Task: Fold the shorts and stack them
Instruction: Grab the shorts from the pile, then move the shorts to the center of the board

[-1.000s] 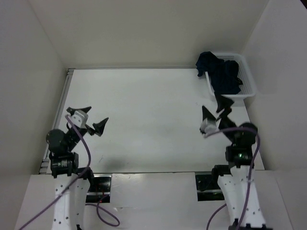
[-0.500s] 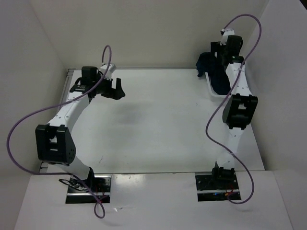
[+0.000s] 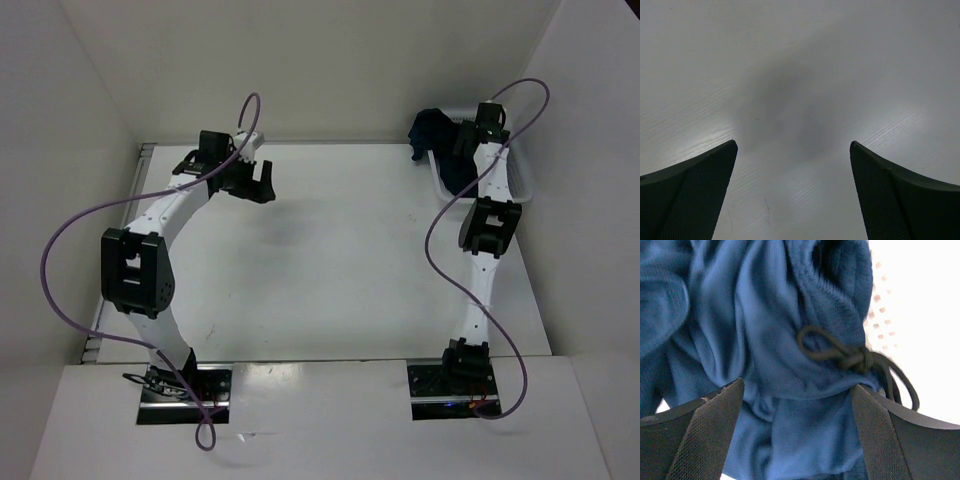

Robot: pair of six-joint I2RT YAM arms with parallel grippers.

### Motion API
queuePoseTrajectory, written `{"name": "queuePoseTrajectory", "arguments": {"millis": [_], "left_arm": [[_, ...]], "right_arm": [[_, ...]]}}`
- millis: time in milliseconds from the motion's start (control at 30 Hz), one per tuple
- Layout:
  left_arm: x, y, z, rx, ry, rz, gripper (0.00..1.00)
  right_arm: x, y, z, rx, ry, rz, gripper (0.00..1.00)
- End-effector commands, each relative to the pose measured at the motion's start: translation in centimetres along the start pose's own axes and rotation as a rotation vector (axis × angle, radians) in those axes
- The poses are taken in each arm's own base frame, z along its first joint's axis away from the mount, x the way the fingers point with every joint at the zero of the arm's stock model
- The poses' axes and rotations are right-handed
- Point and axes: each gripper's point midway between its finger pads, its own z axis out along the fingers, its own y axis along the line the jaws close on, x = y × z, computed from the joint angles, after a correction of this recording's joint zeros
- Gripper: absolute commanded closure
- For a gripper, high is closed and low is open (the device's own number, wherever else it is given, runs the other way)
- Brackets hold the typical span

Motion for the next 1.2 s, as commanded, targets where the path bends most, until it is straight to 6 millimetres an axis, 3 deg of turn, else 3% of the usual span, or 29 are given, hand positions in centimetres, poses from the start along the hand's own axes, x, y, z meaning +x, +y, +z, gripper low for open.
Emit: {"name": "queuePoseTrajectory", "arguments": {"millis": [0, 100, 133, 200, 233, 267, 333, 367, 400, 433, 500, 533, 600, 633, 700, 733, 800, 833, 900, 933, 967, 1000, 1033, 1067, 1100, 1167], "left_arm": [[-0.4, 0.0, 0.6, -0.01, 0.007, 0.011, 0.0], [-0.4, -0.5, 0.7, -0.003, 0.009, 0.017, 0.0], [-0.4, -0.5, 0.7, -0.003, 0.009, 0.017, 0.0], [-0.4, -0.7, 0.7, 0.009, 0.008, 0.017, 0.0], [0.1, -0.6, 1.0, 0.01, 0.025, 0.01, 0.0], [0.1, -0.8, 1.0, 0.019, 0.025, 0.01, 0.0], [-0.1, -0.9, 1.0, 0.028, 0.016, 0.014, 0.0], [-0.5, -1.2, 0.6, 0.036, 0.004, 0.018, 0.0], [-0.7, -1.2, 0.7, 0.036, -0.005, 0.022, 0.0], [-1.4, -1.4, -0.1, 0.034, -0.027, 0.031, 0.0], [-1.8, -1.8, -1.1, 0.033, -0.048, 0.04, 0.0], [-2.2, -2.0, -1.5, 0.032, -0.061, 0.045, 0.0], [-2.7, -2.4, -2.9, 0.03, -0.094, 0.058, 0.0], [-3.6, -2.6, -3.5, 0.028, -0.123, 0.07, 0.0], [-4.3, -3.1, -5.3, 0.016, -0.167, 0.088, 0.0], [-4.2, -3.3, -5.7, 0.015, -0.177, 0.092, 0.0], [-4.9, -4.1, -8.0, 0.012, -0.229, 0.113, 0.0], [-4.1, -4.3, -8.2, 0.012, -0.227, 0.112, 0.0], [-4.3, -5.2, -10.5, 0.009, -0.279, 0.133, 0.0], [-4.2, -5.4, -11.1, 0.007, -0.296, 0.14, 0.0], [-3.7, -5.9, -12.3, 0.006, -0.322, 0.15, 0.0], [-3.1, -6.3, -12.9, 0.014, -0.328, 0.154, 0.0], [-2.9, -6.5, -13.4, 0.013, -0.346, 0.162, 0.0], [-3.1, -7.2, -15.1, 0.01, -0.392, 0.181, 0.0], [-1.9, -7.3, -15.1, 0.011, -0.387, 0.179, 0.0], [-1.3, -8.1, -17.1, 0.007, -0.434, 0.198, 0.0]], "right_arm": [[0.2, -1.1, 1.0, 0.038, 0.011, 0.094, 0.09], [3.3, -1.8, 2.7, 0.056, 0.082, 0.095, 0.19], [4.0, -1.3, 2.8, 0.03, 0.104, 0.093, 0.33], [4.6, -0.7, 2.1, -0.011, 0.135, 0.09, 0.48], [4.9, 0.2, 1.9, -0.034, 0.148, 0.083, 0.68], [4.9, 0.3, 1.9, -0.044, 0.15, 0.083, 0.8], [2.5, 1.1, 0.2, -0.06, 0.097, 0.083, 1.0], [1.6, 2.2, -0.8, -0.066, 0.076, 0.07, 1.0], [-0.7, 2.0, -2.3, -0.064, 0.023, 0.08, 1.0], [-1.6, 2.8, -3.4, -0.079, 0.001, 0.075, 1.0], [-3.8, 3.3, -5.4, -0.051, -0.058, 0.082, 1.0], [-6.0, 2.7, -7.6, -0.041, -0.107, 0.104, 1.0], [-8.2, 2.9, -10.3, -0.028, -0.165, 0.123, 1.0], [-10.3, 2.4, -13.2, -0.037, -0.209, 0.152, 1.0], [-12.1, 2.3, -16.5, -0.055, -0.254, 0.172, 1.0], [-14.3, 1.7, -20.0, -0.069, -0.317, 0.2, 1.0], [-15.3, 1.8, -23.6, -0.108, -0.339, 0.199, 1.0], [-16.7, 1.4, -27.6, -0.129, -0.395, 0.209, 1.0], [-17.9, 1.8, -31.9, -0.174, -0.452, 0.212, 1.0], [-19.2, 1.2, -36.5, -0.199, -0.525, 0.216, 1.0], [-19.6, 1.5, -39.0, -0.222, -0.561, 0.208, 1.0], [-19.3, 3.4, -41.9, -0.277, -0.583, 0.179, 1.0], [-19.7, 3.1, -46.9, -0.309, -0.658, 0.156, 1.0], [-19.2, 4.2, -49.6, -0.353, -0.682, 0.128, 1.0], [-17.6, 7.9, -53.4, -0.462, -0.693, 0.067, 1.0], [-15.8, 9.8, -59.9, -0.582, -0.754, 0.005, 1.0]]}}
